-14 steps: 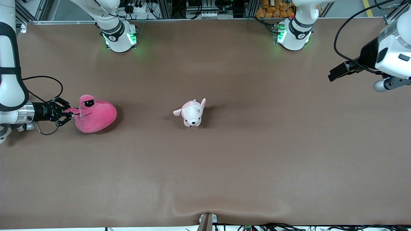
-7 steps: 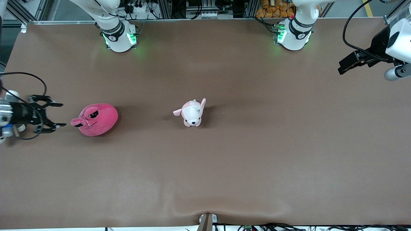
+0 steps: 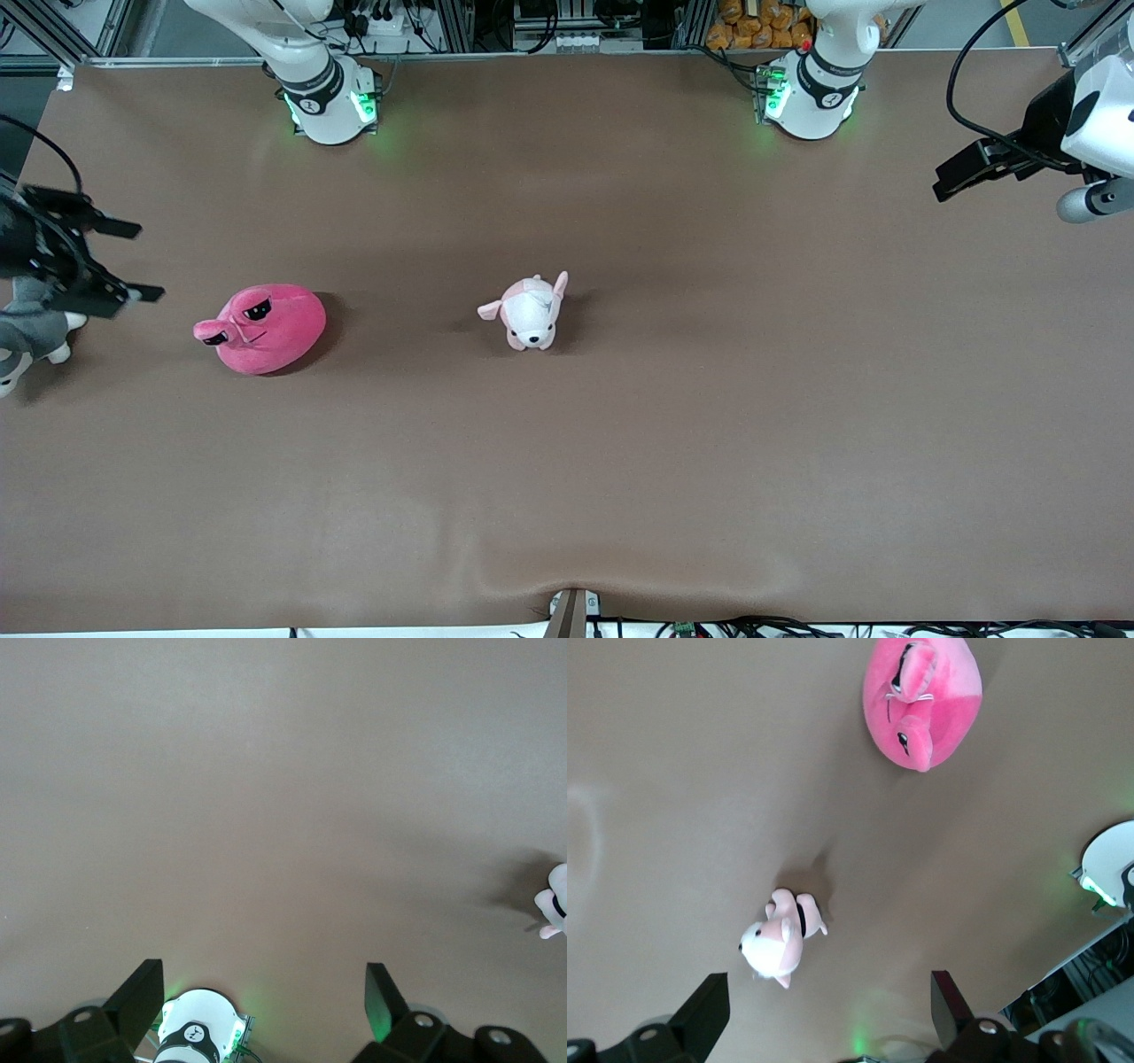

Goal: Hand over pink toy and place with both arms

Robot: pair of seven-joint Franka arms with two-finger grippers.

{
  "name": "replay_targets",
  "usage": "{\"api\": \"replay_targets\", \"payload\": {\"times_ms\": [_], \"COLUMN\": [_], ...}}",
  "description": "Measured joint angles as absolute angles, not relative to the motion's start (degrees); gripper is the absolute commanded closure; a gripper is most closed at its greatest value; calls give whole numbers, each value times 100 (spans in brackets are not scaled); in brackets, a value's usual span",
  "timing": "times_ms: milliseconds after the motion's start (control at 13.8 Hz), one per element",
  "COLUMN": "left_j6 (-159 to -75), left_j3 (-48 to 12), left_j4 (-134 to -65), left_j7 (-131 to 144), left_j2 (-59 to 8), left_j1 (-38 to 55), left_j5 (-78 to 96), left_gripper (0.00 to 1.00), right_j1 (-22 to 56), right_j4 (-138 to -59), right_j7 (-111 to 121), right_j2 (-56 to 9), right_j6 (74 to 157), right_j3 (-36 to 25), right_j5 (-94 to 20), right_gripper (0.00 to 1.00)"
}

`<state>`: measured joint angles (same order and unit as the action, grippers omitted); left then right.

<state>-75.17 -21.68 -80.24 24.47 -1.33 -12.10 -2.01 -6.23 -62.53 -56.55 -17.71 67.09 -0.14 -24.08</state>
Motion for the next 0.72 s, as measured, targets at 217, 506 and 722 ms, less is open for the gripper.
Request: {"api": "replay_targets", "payload": {"times_ms": [217,506,722], "left_j6": [-7503,-7661,-7932], "left_j3": [-2107,-831,-105], "left_j4": [-8077,-8658,-9319], "left_j7": [2446,2241,1840], "left_j2": [-70,357,903], "left_j1": [-1120,198,717], "left_j5": [-201,-201,-201], "left_gripper": [0,0,0], "right_j1": [-349,143,210], "right_j4": [-6028,-6024,-6223], "right_j7": [-3887,-1100,9], "right_j2": [-1389,-1030,-922], "right_j6": [6377,6197,6430], "right_j3": [16,38,9], "right_j5": [-1814,-173,144], "right_gripper": [0,0,0]}}
